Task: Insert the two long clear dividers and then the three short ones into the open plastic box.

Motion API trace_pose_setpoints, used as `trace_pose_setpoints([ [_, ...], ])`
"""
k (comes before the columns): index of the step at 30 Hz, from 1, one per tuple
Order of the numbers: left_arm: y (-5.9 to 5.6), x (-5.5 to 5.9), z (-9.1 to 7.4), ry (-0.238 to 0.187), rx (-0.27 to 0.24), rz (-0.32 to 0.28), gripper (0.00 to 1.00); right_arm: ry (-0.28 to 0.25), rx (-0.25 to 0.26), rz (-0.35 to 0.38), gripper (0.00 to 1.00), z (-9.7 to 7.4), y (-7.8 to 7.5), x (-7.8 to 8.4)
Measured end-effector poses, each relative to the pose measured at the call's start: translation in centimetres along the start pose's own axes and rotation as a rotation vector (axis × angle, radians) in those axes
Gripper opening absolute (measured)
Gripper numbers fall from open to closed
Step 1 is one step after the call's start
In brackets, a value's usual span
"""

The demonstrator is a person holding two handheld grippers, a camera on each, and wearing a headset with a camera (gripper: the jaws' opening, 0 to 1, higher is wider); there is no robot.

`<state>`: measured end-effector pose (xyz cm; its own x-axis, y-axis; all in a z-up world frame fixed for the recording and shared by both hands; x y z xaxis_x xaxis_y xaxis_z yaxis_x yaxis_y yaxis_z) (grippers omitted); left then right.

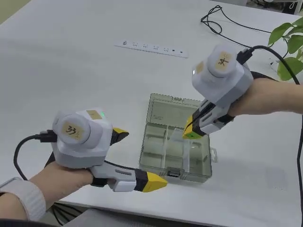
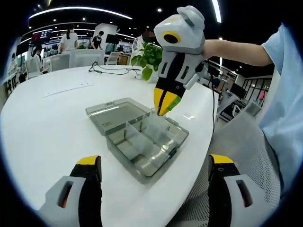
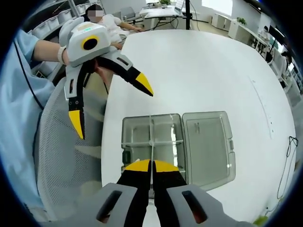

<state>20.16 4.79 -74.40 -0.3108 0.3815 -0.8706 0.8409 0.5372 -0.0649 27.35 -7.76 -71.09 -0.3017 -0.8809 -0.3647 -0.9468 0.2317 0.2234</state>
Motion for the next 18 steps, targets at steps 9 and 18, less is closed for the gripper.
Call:
trace_pose_setpoints([
  [9, -0.17, 0.09, 0.09, -0.001, 0.005, -0.004, 0.95, -0.018, 0.002, -0.058, 0.02, 0.11, 0.26, 0.11],
  [18, -0.21, 0.12, 0.19, 0.0, 0.009, -0.006, 0.94, -0.024, 0.012, -0.072, 0.02, 0.67, -0.11, -0.03],
])
Point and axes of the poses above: the centre of the closed fingertips' face, and the gripper's own axes: z roughly forward along the fingers, y roughly to its left, x roughly out of its underside, the point moved 6 cm from there along -z, roughly backward along the fingers, and after that the axes turned 14 degrees about z, right-handed, at the moved point
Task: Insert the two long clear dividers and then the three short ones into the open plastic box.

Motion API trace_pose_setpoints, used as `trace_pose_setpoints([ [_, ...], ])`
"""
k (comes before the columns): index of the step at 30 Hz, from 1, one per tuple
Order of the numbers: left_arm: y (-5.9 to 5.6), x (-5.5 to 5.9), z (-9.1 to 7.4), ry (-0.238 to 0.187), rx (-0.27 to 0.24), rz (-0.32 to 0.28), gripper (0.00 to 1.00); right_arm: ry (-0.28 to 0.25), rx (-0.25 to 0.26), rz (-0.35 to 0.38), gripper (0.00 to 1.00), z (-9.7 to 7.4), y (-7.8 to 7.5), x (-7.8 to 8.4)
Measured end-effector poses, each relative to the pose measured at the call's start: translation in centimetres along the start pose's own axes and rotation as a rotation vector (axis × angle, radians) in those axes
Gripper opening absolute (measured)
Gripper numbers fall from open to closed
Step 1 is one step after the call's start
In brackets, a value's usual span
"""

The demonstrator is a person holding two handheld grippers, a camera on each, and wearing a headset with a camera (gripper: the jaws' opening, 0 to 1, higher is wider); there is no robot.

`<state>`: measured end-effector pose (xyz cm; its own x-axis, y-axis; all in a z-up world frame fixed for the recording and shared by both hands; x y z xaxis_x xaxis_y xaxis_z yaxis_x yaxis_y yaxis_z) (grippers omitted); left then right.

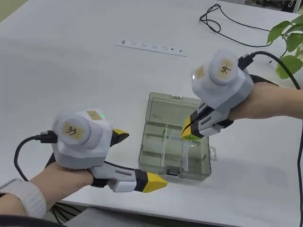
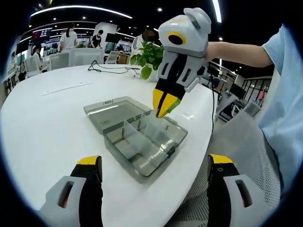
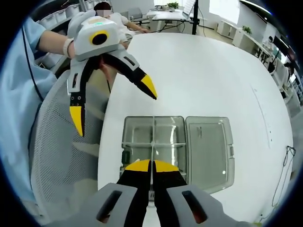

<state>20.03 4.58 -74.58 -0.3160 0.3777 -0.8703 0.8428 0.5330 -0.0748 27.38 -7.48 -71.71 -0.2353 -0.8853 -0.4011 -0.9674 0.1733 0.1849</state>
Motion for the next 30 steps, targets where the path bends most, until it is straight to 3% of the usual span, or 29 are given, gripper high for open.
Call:
trace_pose_setpoints([
  [9, 0.0, 0.1, -0.1, 0.004, -0.002, 0.001, 0.94, 0.054, 0.031, -0.027, 0.02, 1.0, 0.9, -0.3],
  [18, 0.1, -0.1, -0.2, 0.003, -0.004, 0.007, 0.94, 0.123, 0.061, -0.041, 0.02, 2.9, 0.6, -0.1],
  [30, 0.1, -0.2, -0.4, 0.003, -0.006, 0.004, 0.93, 0.146, 0.059, -0.031, 0.02, 4.0, -0.1, 0.7],
])
Point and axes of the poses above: the centre of the closed fingertips' face, and the gripper's own axes: z roughly forward along the fingers, y roughly to its left, x roughly out of its underside, the point moved 6 cm from there along -z, roughly backward along the fingers, and after that the axes turned 14 degrees about z, right-handed, at the moved point
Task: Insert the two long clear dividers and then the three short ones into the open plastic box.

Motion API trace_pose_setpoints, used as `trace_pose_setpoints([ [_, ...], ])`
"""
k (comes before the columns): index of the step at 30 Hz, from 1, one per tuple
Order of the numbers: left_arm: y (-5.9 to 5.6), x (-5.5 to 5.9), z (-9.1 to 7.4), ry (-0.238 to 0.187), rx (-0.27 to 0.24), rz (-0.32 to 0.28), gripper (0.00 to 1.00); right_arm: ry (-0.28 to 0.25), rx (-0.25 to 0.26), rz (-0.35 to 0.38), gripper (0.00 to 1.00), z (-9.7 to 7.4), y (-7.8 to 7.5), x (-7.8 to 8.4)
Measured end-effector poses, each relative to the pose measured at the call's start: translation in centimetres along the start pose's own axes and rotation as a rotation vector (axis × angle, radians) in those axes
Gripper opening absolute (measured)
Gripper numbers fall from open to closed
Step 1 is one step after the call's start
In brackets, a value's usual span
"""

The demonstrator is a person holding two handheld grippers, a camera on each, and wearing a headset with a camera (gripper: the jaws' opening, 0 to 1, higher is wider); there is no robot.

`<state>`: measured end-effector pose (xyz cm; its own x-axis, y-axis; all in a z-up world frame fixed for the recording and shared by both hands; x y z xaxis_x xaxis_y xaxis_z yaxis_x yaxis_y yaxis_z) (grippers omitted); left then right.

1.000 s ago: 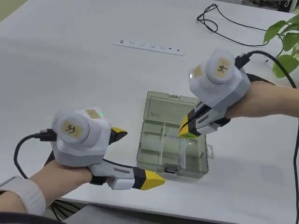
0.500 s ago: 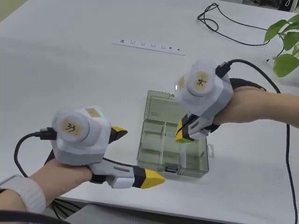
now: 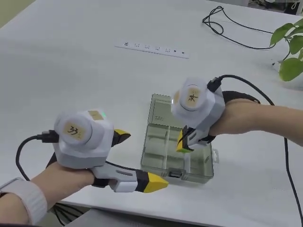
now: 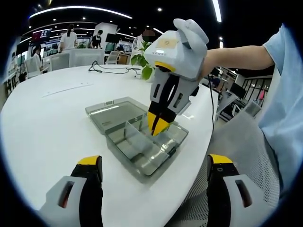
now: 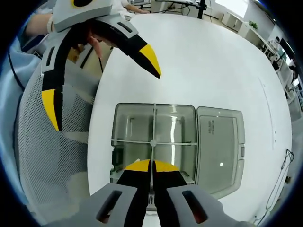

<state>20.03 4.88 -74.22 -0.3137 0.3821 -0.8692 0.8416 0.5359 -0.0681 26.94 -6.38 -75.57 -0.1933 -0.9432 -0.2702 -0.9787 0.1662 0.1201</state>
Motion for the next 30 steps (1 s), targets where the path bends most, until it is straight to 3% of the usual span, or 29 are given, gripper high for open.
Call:
trace_pose_setpoints([
  [8, -0.1, -0.12, 0.27, -0.001, 0.009, -0.001, 0.93, 0.02, 0.022, -0.016, 0.01, 0.72, -0.02, 0.07],
  [10, -0.16, -0.18, 0.35, -0.003, 0.01, 0.0, 0.93, 0.027, 0.021, 0.023, 0.01, 0.65, -0.22, 0.04],
  [30, -0.03, -0.7, 0.5, -0.007, 0.011, 0.015, 0.93, 0.015, 0.03, 0.009, 0.01, 0.79, 0.01, 0.24],
])
Point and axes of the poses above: the centre of the closed fingertips' face, and the gripper's own axes: z roughly forward along the fingers, y roughly to its left, x roughly out of its underside, the point moved 6 cm from there along -z, roughly backward along the fingers, and after that the axes turned 14 degrees about z, right-handed, at the moved point
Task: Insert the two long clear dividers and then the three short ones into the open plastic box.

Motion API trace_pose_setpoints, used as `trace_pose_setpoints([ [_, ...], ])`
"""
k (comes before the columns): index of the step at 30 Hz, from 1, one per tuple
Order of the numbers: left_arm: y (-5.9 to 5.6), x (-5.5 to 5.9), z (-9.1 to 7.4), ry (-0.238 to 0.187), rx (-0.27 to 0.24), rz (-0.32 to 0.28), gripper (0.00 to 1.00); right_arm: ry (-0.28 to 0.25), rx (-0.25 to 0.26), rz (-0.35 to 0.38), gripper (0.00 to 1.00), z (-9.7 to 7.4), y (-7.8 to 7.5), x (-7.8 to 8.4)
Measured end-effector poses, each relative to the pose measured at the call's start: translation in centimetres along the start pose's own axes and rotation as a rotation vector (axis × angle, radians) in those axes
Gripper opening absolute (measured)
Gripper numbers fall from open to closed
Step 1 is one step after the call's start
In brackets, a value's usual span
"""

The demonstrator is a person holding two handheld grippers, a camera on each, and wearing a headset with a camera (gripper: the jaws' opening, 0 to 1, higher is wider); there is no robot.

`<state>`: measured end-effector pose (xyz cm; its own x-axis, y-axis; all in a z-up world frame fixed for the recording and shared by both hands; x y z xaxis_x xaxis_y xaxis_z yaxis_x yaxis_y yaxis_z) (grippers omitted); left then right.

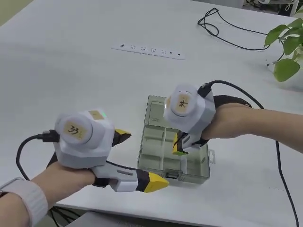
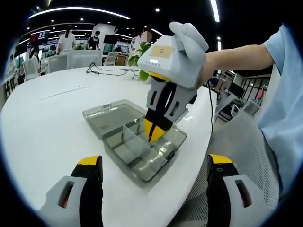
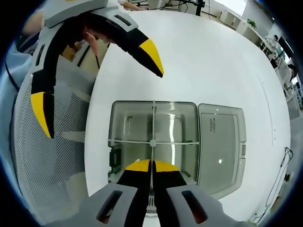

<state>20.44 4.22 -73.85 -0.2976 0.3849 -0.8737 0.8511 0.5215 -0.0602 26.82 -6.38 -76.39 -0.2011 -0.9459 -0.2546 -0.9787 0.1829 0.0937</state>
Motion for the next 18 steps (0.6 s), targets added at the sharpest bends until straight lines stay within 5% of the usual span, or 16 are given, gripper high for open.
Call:
trace_pose_setpoints([
  [7, 0.17, -0.01, -0.23, 0.0, -0.006, 0.002, 0.93, -0.024, -0.024, -0.041, 0.04, 0.08, -0.09, 0.27],
  [10, 0.23, 0.05, -0.33, 0.001, -0.008, 0.0, 0.93, -0.06, -0.023, -0.082, 0.21, 0.17, -0.01, 0.47],
  [18, 0.1, 0.13, -0.32, 0.006, -0.004, -0.001, 0.93, -0.164, -0.044, -0.068, 0.41, -0.68, 0.26, 0.69],
])
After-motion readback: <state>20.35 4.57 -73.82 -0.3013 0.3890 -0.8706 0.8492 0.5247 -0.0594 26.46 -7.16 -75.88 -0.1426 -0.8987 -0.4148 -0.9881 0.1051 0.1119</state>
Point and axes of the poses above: the centre of the closed fingertips' face, and the gripper's own axes: z roughly forward along the fingers, y roughly to its left, x roughly out of its underside, the point moved 6 cm from there along -z, roughly backward along the fingers, and after that the axes turned 14 degrees about z, right-handed, at the moved point
